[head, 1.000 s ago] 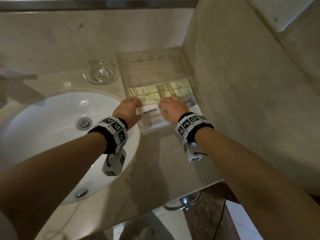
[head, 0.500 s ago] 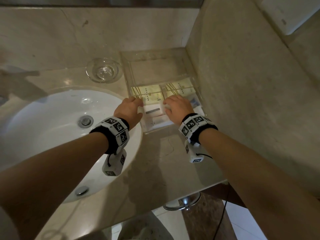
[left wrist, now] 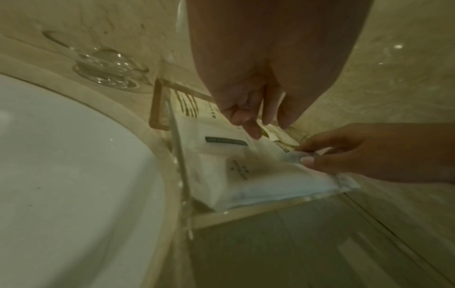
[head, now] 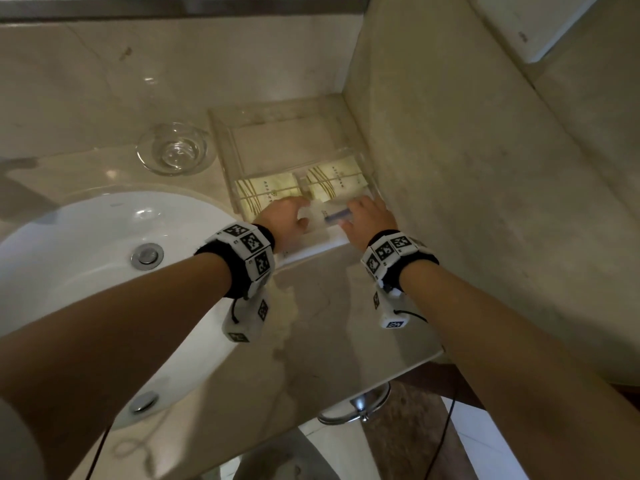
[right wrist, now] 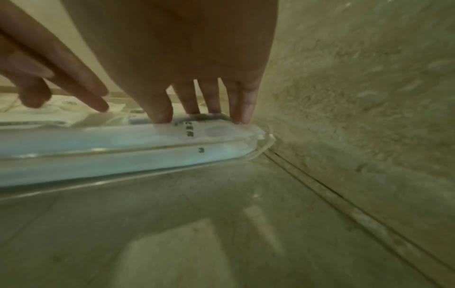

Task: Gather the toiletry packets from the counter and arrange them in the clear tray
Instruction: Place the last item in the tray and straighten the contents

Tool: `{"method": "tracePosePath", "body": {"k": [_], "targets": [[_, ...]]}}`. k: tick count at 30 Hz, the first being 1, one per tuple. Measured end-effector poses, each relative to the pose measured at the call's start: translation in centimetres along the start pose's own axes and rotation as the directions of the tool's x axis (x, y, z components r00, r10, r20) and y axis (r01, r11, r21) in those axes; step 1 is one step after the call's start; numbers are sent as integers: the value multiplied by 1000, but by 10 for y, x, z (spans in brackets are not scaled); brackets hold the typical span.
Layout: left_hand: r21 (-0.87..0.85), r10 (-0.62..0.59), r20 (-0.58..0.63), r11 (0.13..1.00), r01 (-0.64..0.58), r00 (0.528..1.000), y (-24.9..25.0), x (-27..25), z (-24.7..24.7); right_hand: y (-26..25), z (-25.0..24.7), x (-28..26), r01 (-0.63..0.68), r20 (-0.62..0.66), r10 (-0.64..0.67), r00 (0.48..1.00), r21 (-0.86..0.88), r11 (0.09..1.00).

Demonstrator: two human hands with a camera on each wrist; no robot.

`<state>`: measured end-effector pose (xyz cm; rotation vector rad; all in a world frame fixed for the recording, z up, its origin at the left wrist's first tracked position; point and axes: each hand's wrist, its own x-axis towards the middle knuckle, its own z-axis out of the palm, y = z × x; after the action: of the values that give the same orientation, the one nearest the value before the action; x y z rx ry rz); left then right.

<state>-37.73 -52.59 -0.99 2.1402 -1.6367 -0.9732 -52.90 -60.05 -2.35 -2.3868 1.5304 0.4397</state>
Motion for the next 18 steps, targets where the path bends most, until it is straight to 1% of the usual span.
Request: {"method": "tracePosePath", "body": {"k": [2, 4, 6, 7, 9, 11, 13, 15, 18], "targets": [[5, -24, 46, 1000, 23, 999, 6, 7, 1, -1, -3, 0, -26, -16, 25, 1000, -29, 999], [21, -41, 67, 999, 39, 997, 9, 13, 1, -2, -5, 1, -34, -83, 31, 996, -34, 999], [47, -60, 92, 997, 56, 994, 13, 19, 1, -2, -4, 5, 8, -156, -6, 988, 11, 1000], [58, -72, 103, 996, 66, 992, 15, 22, 1, -3, -3, 8, 43, -163, -35, 986, 45, 998], [73, -91, 120, 994, 82, 989, 20, 25, 3, -3, -2, 11, 88, -125, -75, 989, 97, 991], [89, -101, 127, 992, 90, 987, 25, 25, 5, -1, -2, 14, 95, -84, -85, 993, 117, 989], [103, -91, 135, 992, 77, 987, 28, 28, 8, 2, 0, 17, 87, -68, -80, 994, 91, 992], [111, -85, 152, 991, 69, 985, 29, 33, 11, 4, 3, 17, 82, -95, -78, 992, 36, 996], [112, -123, 165, 988, 105, 979, 29, 41, 13, 3, 6, 14, 98, -143, -95, 985, 12, 995]]}}
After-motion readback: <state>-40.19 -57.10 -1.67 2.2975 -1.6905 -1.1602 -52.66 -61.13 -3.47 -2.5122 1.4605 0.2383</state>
